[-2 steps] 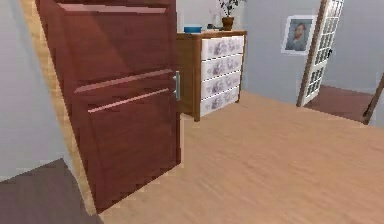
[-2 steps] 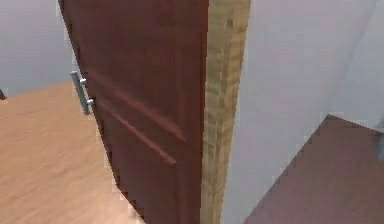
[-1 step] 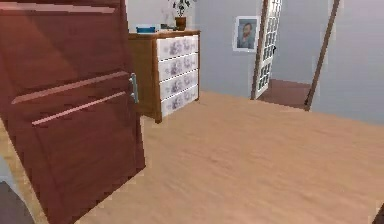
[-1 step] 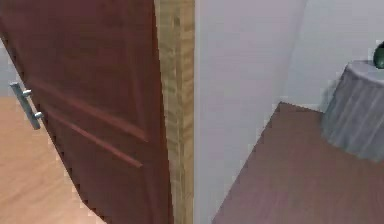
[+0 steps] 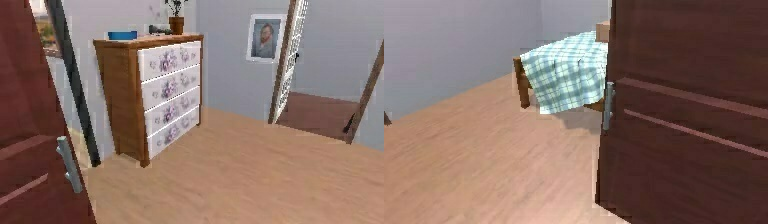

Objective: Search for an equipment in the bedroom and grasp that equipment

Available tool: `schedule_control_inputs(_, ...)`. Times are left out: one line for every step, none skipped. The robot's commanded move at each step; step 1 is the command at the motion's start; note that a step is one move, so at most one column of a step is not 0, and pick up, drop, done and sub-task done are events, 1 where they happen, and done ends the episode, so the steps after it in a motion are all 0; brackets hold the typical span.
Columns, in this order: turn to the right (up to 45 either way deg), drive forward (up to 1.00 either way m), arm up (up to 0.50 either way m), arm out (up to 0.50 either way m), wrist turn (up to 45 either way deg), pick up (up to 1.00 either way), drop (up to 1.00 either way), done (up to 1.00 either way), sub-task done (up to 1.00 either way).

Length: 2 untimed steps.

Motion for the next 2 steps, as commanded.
schedule_control_inputs(3.0,0.0,0.0,0.0,0.0,0.0,0.0,0.0,0.0)
schedule_control_inputs(0.0,0.55,0.0,0.0,0.0,0.0,0.0,0.0,0.0)
